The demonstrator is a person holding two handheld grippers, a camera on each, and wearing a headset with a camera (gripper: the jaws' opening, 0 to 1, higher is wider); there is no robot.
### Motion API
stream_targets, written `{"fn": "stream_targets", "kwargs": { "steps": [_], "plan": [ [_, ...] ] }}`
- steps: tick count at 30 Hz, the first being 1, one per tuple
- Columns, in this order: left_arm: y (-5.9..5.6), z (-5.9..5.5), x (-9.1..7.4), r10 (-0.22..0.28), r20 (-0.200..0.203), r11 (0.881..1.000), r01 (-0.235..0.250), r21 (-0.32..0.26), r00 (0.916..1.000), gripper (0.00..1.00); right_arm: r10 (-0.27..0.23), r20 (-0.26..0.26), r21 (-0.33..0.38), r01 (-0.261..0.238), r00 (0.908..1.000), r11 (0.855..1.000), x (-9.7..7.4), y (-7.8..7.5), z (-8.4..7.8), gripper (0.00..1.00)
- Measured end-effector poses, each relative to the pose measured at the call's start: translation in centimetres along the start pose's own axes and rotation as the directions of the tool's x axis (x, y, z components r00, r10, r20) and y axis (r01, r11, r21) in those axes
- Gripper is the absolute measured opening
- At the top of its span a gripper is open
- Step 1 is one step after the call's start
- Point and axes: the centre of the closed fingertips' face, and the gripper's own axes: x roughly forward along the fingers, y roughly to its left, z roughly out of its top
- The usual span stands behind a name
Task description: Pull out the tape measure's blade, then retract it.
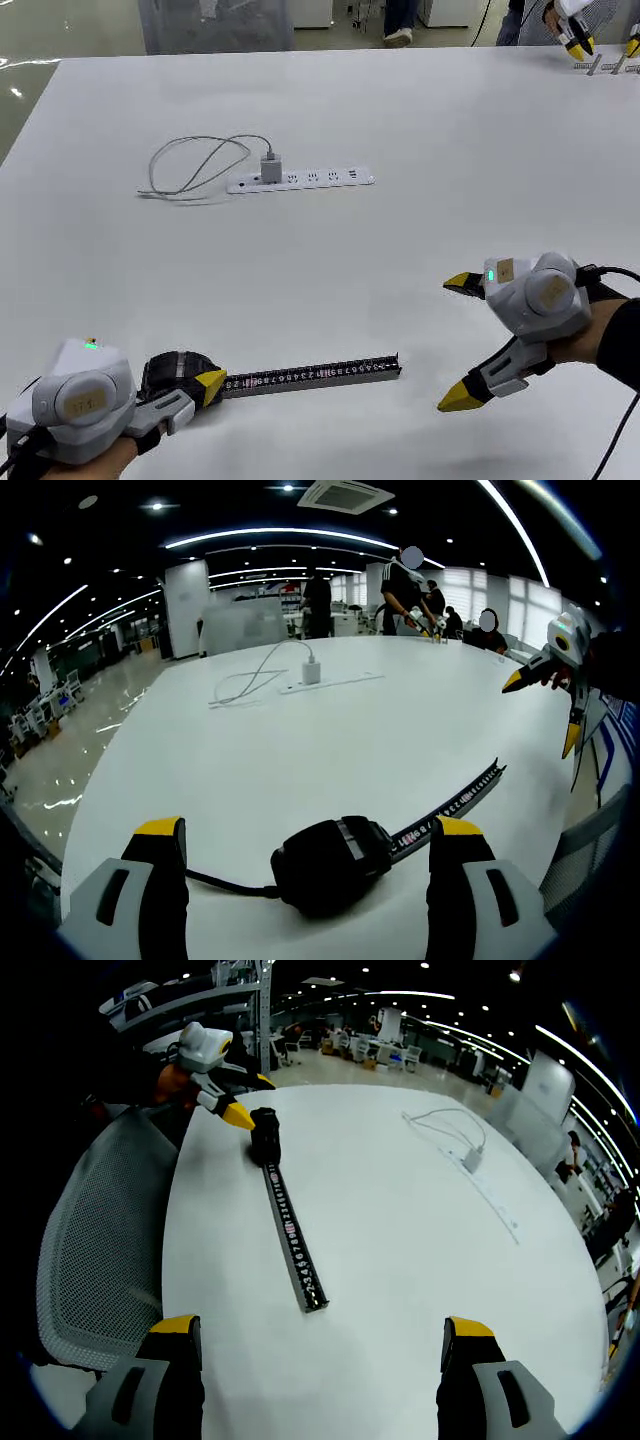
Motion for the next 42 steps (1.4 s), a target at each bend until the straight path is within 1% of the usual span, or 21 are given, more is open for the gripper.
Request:
{"fn": "stream_targets", "kwargs": {
  "steps": [4, 7, 9, 12, 14, 17, 20, 22, 24, 27, 28, 29, 30, 32, 33, 34, 36, 38, 40, 42],
  "plan": [
    [-0.3, -0.2, 0.3, 0.0, 0.014, 1.0, 0.0, -0.013, 0.9999, 0.99, 0.014, -0.018, -0.028, -0.014, 0.9997, 0.999, 0.6, -0.3, 0.2, 0.99],
    [-0.6, -0.4, 0.4, -0.008, 0.012, 0.999, 0.008, -0.033, 0.9999, 0.99, 0.02, -0.023, -0.034, -0.021, 0.9995, 0.999, 1.0, -0.5, 0.4, 0.99],
    [-0.6, -0.7, 0.7, -0.001, 0.004, 0.999, 0.001, -0.038, 1.0, 0.99, 0.03, -0.036, -0.034, -0.031, 0.9989, 0.999, 1.4, -0.4, 0.3, 0.99],
    [-0.6, -0.8, 1.1, 0.008, 0.007, 0.999, -0.008, -0.046, 0.9999, 0.99, 0.039, -0.051, -0.021, -0.04, 0.9979, 0.999, 2.0, -0.5, 0.0, 0.99],
    [-0.7, -0.9, 1.3, 0.01, 0.003, 0.999, -0.01, -0.051, 0.9999, 0.99, 0.044, -0.059, -0.03, -0.046, 0.9973, 0.998, 2.5, -0.5, 0.0, 0.99],
    [-0.9, -1.1, 1.4, 0.006, 0.003, 0.999, -0.006, -0.047, 1.0, 0.99, 0.06, -0.072, -0.048, -0.064, 0.9956, 0.997, 3.0, -0.3, 0.0, 0.99],
    [-1.0, -1.3, 1.5, -0.001, 0.002, 0.999, 0.001, -0.038, 1.0, 0.99, 0.061, -0.089, -0.072, -0.067, 0.9942, 0.995, 3.6, -0.4, -0.2, 0.99],
    [-0.8, -1.8, 1.8, 0.002, -0.011, 0.999, -0.002, -0.041, 0.9999, 0.99, 0.074, -0.09, -0.07, -0.08, 0.9932, 0.994, 4.0, -0.5, -0.3, 0.99],
    [-0.7, -2.1, 1.8, 0.007, -0.016, 0.999, -0.008, -0.05, 0.9998, 0.99, 0.083, -0.094, -0.062, -0.089, 0.9921, 0.994, 4.4, -0.5, -0.4, 0.99],
    [-0.7, -2.2, 1.8, 0.005, -0.011, 0.998, -0.006, -0.069, 0.9999, 0.99, 0.091, -0.099, -0.058, -0.097, 0.9909, 0.994, 4.8, -0.5, -0.7, 0.93],
    [-0.7, -2.2, 1.8, 0.006, -0.012, 0.998, -0.007, -0.069, 0.9999, 0.99, 0.087, -0.107, -0.058, -0.094, 0.9904, 0.994, 5.1, -0.7, -0.9, 0.93],
    [-0.7, -2.4, 1.8, 0.008, -0.015, 0.998, -0.009, -0.067, 0.9999, 0.99, 0.09, -0.121, -0.052, -0.097, 0.9886, 0.994, 5.3, -0.7, -1.3, 0.93],
    [-0.7, -2.5, 1.8, 0.008, -0.019, 0.997, -0.009, -0.07, 0.9998, 0.99, 0.098, -0.124, -0.044, -0.104, 0.9875, 0.994, 5.5, -0.6, -1.4, 0.92],
    [-0.7, -2.6, 1.9, 0.009, -0.017, 0.996, -0.011, -0.091, 0.9998, 0.99, 0.105, -0.132, -0.055, -0.113, 0.9857, 0.992, 5.7, -0.5, -1.6, 0.87],
    [-0.6, -2.7, 1.9, 0.009, -0.014, 0.996, -0.011, -0.088, 0.9999, 0.99, 0.108, -0.133, -0.06, -0.116, 0.9853, 0.991, 5.8, -0.4, -1.6, 0.84],
    [-0.6, -2.8, 2.0, 0.01, -0.017, 0.996, -0.011, -0.083, 0.9998, 0.99, 0.11, -0.133, -0.059, -0.119, 0.985, 0.991, 6.0, -0.4, -1.7, 0.83],
    [-0.7, -2.8, 2.1, 0.006, -0.017, 0.996, -0.007, -0.094, 0.9998, 0.99, 0.12, -0.137, -0.057, -0.129, 0.9833, 0.99, 6.3, -0.2, -1.6, 0.81],
    [-0.7, -2.6, 2.1, 0.002, -0.015, 0.995, -0.004, -0.102, 0.9999, 0.99, 0.123, -0.138, -0.08, -0.135, 0.9827, 0.988, 6.4, -0.2, -1.5, 0.74],
    [-0.6, -2.6, 2.1, 0.003, -0.013, 0.996, -0.004, -0.092, 0.9999, 0.99, 0.133, -0.142, -0.079, -0.145, 0.9809, 0.986, 6.6, -0.1, -1.6, 0.67],
    [-0.7, -2.5, 2.1, 0.001, -0.008, 0.996, -0.002, -0.085, 1.0, 0.99, 0.131, -0.151, -0.09, -0.145, 0.9799, 0.985, 6.8, -0.2, -1.7, 0.62]
  ]
}}
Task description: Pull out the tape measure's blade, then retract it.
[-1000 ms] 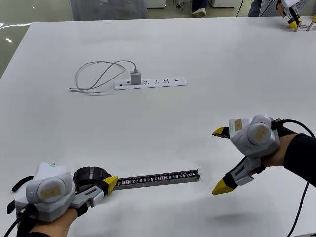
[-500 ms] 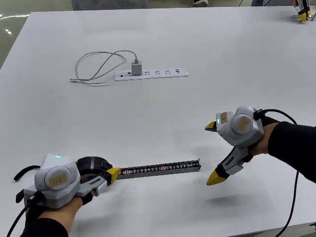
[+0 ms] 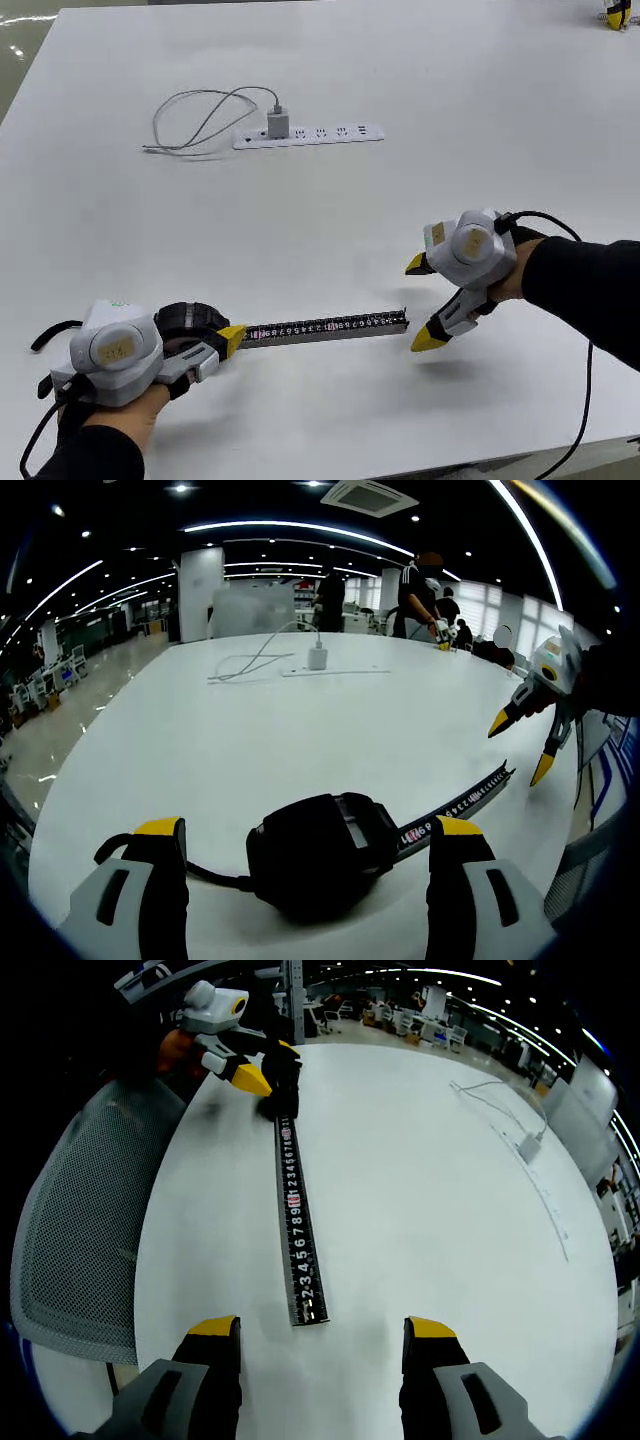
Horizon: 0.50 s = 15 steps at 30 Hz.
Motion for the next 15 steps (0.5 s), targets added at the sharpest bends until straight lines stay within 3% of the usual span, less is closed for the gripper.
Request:
{"fn": "stream_targets", "kwargs": {
  "steps": [5, 8, 15],
  "plan": [
    [-0.2, 0.3, -0.1, -0.014, 0.019, 1.0, 0.014, -0.018, 0.9997, 0.99, 0.017, -0.016, -0.013, -0.017, 0.9997, 1.0, 0.4, 0.3, 0.1, 0.56],
    [-0.4, -0.2, -0.1, -0.013, -0.001, 1.0, 0.013, 0.024, 0.9999, 0.99, 0.022, -0.017, -0.019, -0.022, 0.9996, 1.0, 0.8, 0.3, 0.1, 0.51],
    [-0.6, 0.2, -0.3, -0.014, 0.02, 1.0, 0.014, 0.025, 0.9997, 0.99, 0.041, -0.024, -0.041, -0.042, 0.9989, 0.998, 1.2, 0.5, 0.0, 0.4]
  ]
}}
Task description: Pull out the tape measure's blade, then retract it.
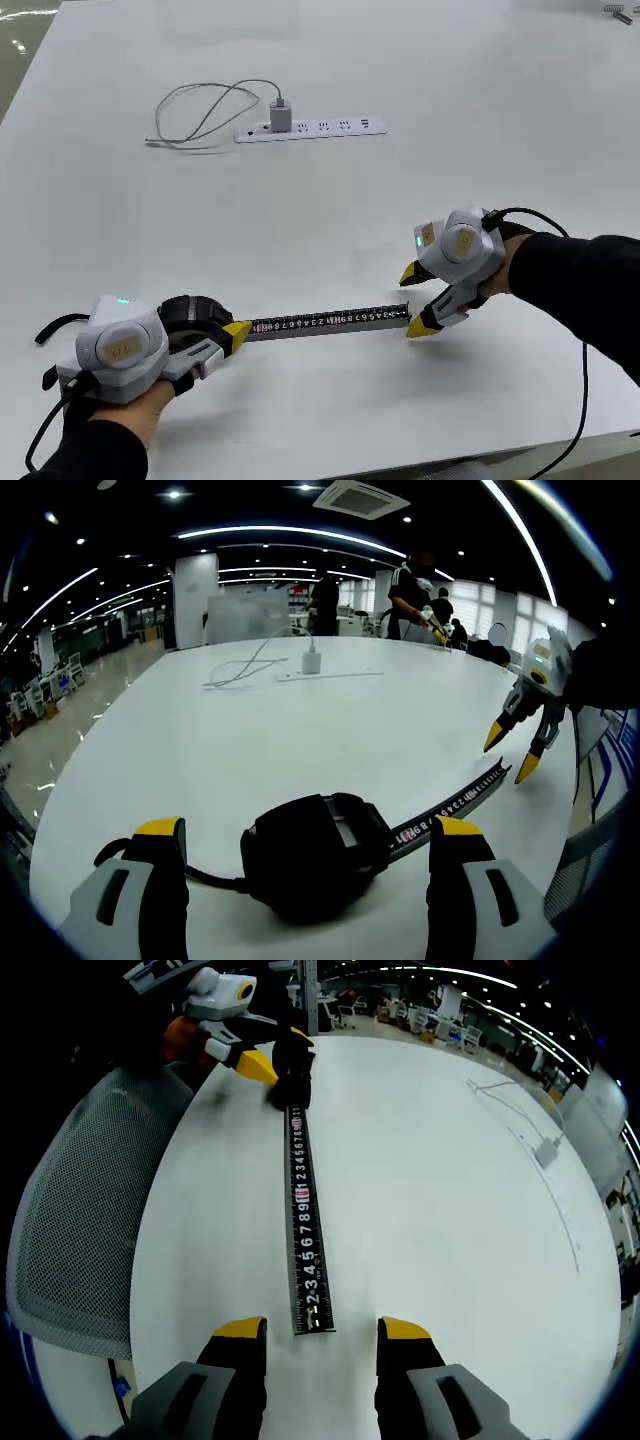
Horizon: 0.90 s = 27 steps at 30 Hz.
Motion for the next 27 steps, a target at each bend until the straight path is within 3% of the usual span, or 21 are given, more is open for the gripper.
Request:
{"fn": "stream_targets", "kwargs": {
  "steps": [13, 18, 21, 27],
  "plan": [
    [-0.16, -0.12, 0.03, -0.002, 0.005, 1.0, 0.002, -0.002, 1.0, 0.98, 0.024, -0.016, -0.044, -0.025, 0.9996, 0.999, 0.65, 0.5, -0.45, 0.2],
    [-0.04, -0.25, 0.02, 0.003, 0.002, 1.0, -0.003, -0.007, 1.0, 0.98, 0.022, -0.012, -0.05, -0.022, 0.9997, 0.998, 0.81, 0.49, -0.16, 0.17],
    [-0.04, 0.26, -0.09, 0.0, 0.03, 1.0, 0.001, -0.02, 0.9995, 0.98, 0.011, -0.021, -0.081, -0.012, 0.9997, 0.997, 0.83, 0.34, -0.2, 0.13],
    [0.37, -0.01, -0.11, 0.019, 0.019, 1.0, -0.019, 0.0, 0.9996, 0.94, 0.007, -0.019, -0.079, -0.009, 0.9998, 0.997, 0.8, 0.3, -0.23, 0.12]
  ]
}}
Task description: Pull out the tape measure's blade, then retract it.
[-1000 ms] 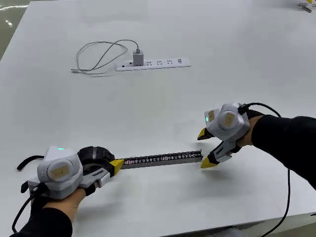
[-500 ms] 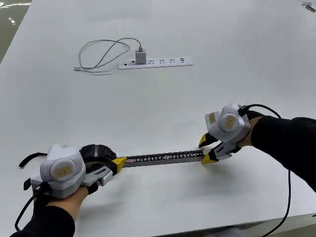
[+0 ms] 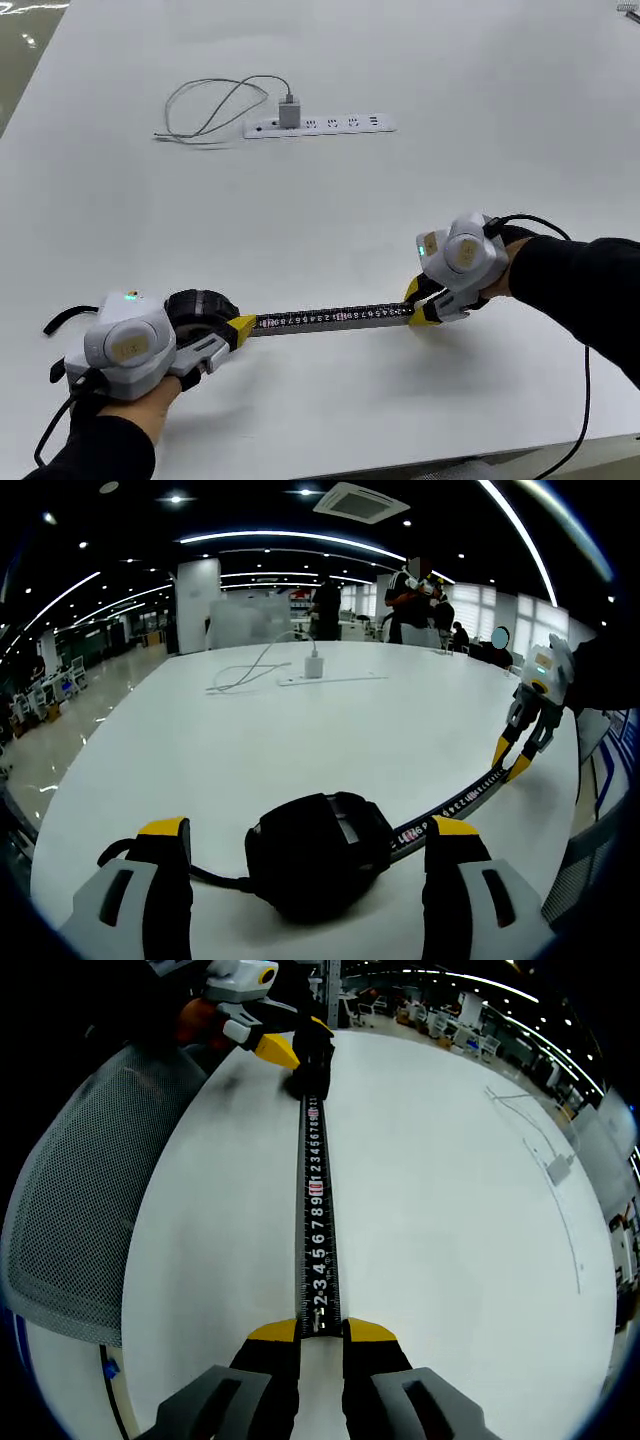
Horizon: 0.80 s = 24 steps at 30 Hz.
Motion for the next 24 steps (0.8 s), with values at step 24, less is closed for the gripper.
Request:
{"fn": "stream_targets", "kwargs": {
  "steps": [24],
  "plan": [
    [-0.8, -1.0, 0.7, 0.019, -0.071, 0.999, -0.022, -0.041, 0.9973, 0.64, -0.015, -0.04, 0.076, 0.018, 0.9991, 0.997, 0.0, 0.0, -0.1, 0.11]
  ]
}}
